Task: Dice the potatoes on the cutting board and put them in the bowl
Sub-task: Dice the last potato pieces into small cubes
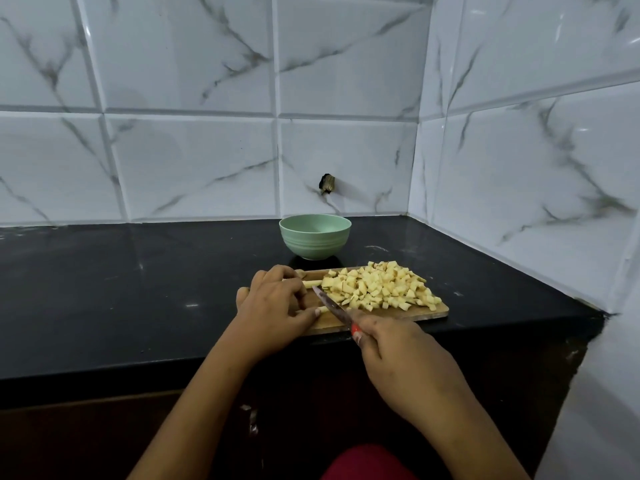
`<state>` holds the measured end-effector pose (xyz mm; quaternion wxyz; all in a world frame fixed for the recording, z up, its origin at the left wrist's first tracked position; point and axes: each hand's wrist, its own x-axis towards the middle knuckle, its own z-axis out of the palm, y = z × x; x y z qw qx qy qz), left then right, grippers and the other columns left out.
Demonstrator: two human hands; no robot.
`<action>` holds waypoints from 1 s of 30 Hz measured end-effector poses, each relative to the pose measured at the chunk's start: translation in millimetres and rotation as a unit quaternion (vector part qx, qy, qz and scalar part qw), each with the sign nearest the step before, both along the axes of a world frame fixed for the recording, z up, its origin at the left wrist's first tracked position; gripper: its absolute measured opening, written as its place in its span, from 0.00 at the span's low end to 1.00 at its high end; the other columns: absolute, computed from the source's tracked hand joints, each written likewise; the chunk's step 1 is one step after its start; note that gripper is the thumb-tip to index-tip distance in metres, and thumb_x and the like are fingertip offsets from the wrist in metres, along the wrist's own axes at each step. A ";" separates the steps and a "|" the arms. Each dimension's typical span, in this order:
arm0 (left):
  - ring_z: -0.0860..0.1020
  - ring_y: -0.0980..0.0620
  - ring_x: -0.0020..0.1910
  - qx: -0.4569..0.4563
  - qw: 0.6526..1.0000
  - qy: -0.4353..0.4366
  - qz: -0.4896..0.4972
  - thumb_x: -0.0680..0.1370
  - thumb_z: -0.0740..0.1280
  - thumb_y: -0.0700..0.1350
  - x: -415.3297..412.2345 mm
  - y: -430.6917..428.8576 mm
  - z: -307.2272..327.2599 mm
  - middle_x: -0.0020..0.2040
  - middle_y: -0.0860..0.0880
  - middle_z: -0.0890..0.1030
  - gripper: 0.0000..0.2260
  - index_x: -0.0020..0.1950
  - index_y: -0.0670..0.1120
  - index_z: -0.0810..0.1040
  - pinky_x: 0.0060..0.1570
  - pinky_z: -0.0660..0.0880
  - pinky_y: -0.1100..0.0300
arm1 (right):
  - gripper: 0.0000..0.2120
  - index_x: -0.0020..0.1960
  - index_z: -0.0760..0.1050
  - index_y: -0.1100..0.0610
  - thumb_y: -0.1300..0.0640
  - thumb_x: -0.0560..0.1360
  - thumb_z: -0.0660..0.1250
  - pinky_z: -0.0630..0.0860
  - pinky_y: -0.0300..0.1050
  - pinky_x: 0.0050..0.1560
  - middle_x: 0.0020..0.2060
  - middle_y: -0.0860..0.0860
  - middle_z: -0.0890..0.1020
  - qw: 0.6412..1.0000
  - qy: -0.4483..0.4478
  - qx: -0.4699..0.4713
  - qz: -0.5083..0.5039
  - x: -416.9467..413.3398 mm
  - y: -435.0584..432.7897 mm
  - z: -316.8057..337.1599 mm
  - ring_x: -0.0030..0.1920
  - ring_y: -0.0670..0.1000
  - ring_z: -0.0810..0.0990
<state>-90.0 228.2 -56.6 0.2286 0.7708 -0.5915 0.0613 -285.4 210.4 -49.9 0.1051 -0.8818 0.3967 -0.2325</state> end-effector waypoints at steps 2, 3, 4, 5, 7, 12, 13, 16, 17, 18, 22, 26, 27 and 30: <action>0.62 0.57 0.59 -0.014 1.000 0.000 0.010 0.75 0.64 0.59 -3.1 -0.8 -1.3 0.60 0.60 0.66 0.08 0.45 0.57 0.71 0.52 0.58 0.56 | 0.22 0.75 0.56 0.40 0.52 0.83 0.52 0.75 0.43 0.42 0.54 0.46 0.79 0.998 0.054 -0.040 -0.015 5.2 0.8 0.0 0.48 0.47 0.78; 0.63 0.58 0.58 -0.021 1.000 0.006 0.012 0.75 0.64 0.58 -4.3 -0.6 -2.3 0.57 0.60 0.67 0.07 0.45 0.57 0.70 0.52 0.59 0.56 | 0.24 0.76 0.54 0.42 0.54 0.83 0.53 0.73 0.43 0.38 0.53 0.47 0.79 0.995 0.083 -0.058 -0.022 9.4 0.9 -1.7 0.46 0.49 0.78; 0.63 0.58 0.56 -0.029 0.999 0.017 0.013 0.75 0.64 0.58 -5.2 0.0 -2.9 0.54 0.61 0.68 0.07 0.43 0.58 0.69 0.53 0.59 0.56 | 0.26 0.77 0.51 0.45 0.57 0.82 0.54 0.70 0.43 0.35 0.50 0.49 0.78 0.991 0.109 -0.073 -0.023 14.0 1.5 -3.8 0.43 0.50 0.76; 0.64 0.59 0.55 -0.039 0.999 0.028 0.013 0.75 0.65 0.57 -6.0 0.7 -3.6 0.50 0.62 0.69 0.08 0.40 0.58 0.68 0.52 0.60 0.56 | 0.29 0.78 0.49 0.47 0.60 0.81 0.55 0.66 0.42 0.31 0.47 0.50 0.77 0.988 0.129 -0.080 -0.020 18.3 2.6 -5.2 0.40 0.50 0.73; 0.67 0.60 0.50 -0.056 0.998 0.038 0.013 0.75 0.65 0.56 -7.7 2.9 -4.6 0.42 0.61 0.71 0.10 0.38 0.57 0.68 0.49 0.60 0.56 | 0.31 0.78 0.47 0.50 0.63 0.80 0.57 0.63 0.41 0.29 0.44 0.51 0.75 0.986 0.148 -0.078 -0.020 24.5 2.8 -5.0 0.38 0.50 0.69; 0.72 0.60 0.44 -0.093 0.993 0.073 0.015 0.74 0.68 0.55 -12.8 7.5 -5.2 0.39 0.62 0.74 0.05 0.41 0.58 0.74 0.51 0.66 0.55 | 0.30 0.78 0.50 0.44 0.60 0.81 0.56 0.62 0.40 0.27 0.41 0.47 0.74 0.992 0.087 -0.080 -0.049 16.5 -9.9 -5.0 0.38 0.48 0.70; 0.74 0.59 0.43 -0.099 0.992 0.079 0.015 0.74 0.69 0.55 -13.9 7.4 -5.3 0.37 0.61 0.75 0.05 0.41 0.58 0.74 0.53 0.69 0.54 | 0.29 0.78 0.50 0.43 0.59 0.81 0.56 0.63 0.40 0.28 0.45 0.47 0.76 0.993 0.073 -0.083 -0.049 13.5 -10.6 -5.1 0.40 0.48 0.72; 0.76 0.59 0.42 -0.117 0.989 0.095 0.007 0.73 0.71 0.51 -18.2 5.3 -4.1 0.36 0.61 0.76 0.03 0.41 0.57 0.78 0.53 0.74 0.51 | 0.28 0.77 0.50 0.41 0.56 0.81 0.55 0.68 0.42 0.33 0.51 0.47 0.79 0.994 0.075 -0.078 -0.025 9.5 -7.4 -3.2 0.45 0.49 0.77; 0.75 0.60 0.42 -0.122 0.987 0.100 0.006 0.73 0.72 0.50 -19.2 5.4 -3.5 0.37 0.61 0.77 0.02 0.42 0.56 0.80 0.52 0.75 0.53 | 0.28 0.77 0.50 0.41 0.56 0.81 0.55 0.68 0.42 0.33 0.51 0.47 0.79 0.994 0.080 -0.079 -0.016 10.5 -5.8 -3.6 0.45 0.49 0.77; 0.75 0.61 0.41 -0.127 0.987 0.103 0.005 0.73 0.72 0.49 -19.6 5.5 -3.4 0.38 0.61 0.77 0.02 0.42 0.56 0.81 0.51 0.75 0.57 | 0.27 0.77 0.51 0.42 0.56 0.81 0.55 0.68 0.42 0.33 0.51 0.48 0.79 0.993 0.082 -0.083 -0.010 11.8 -4.8 -4.9 0.45 0.49 0.77; 0.73 0.62 0.39 -0.132 0.985 0.108 0.035 0.73 0.72 0.48 -16.9 8.4 -4.3 0.37 0.62 0.76 0.02 0.43 0.55 0.83 0.37 0.66 0.73 | 0.24 0.75 0.58 0.44 0.57 0.81 0.57 0.63 0.40 0.28 0.39 0.46 0.74 0.990 0.083 -0.111 0.003 17.7 -8.6 -5.9 0.39 0.49 0.74; 0.75 0.54 0.50 -0.120 0.985 0.085 0.085 0.75 0.70 0.47 -18.8 6.1 -5.0 0.45 0.55 0.81 0.03 0.46 0.53 0.84 0.46 0.70 0.64 | 0.26 0.75 0.58 0.44 0.59 0.81 0.58 0.61 0.41 0.26 0.37 0.47 0.72 0.985 0.096 -0.145 -0.018 21.7 -13.4 -1.0 0.36 0.48 0.71; 0.75 0.54 0.50 -0.121 0.985 0.080 0.089 0.75 0.70 0.48 -20.3 5.2 -4.6 0.45 0.55 0.81 0.03 0.46 0.52 0.84 0.48 0.71 0.62 | 0.27 0.76 0.56 0.44 0.59 0.81 0.58 0.61 0.41 0.26 0.37 0.46 0.72 0.984 0.094 -0.149 -0.025 21.0 -14.1 -0.9 0.34 0.48 0.70; 0.75 0.55 0.48 -0.117 0.985 0.076 0.101 0.75 0.69 0.48 -21.4 4.2 -4.4 0.45 0.55 0.81 0.04 0.47 0.52 0.84 0.43 0.70 0.64 | 0.28 0.77 0.52 0.43 0.58 0.81 0.57 0.63 0.40 0.26 0.41 0.46 0.76 0.987 0.074 -0.137 -0.028 14.9 -14.7 -1.1 0.35 0.47 0.72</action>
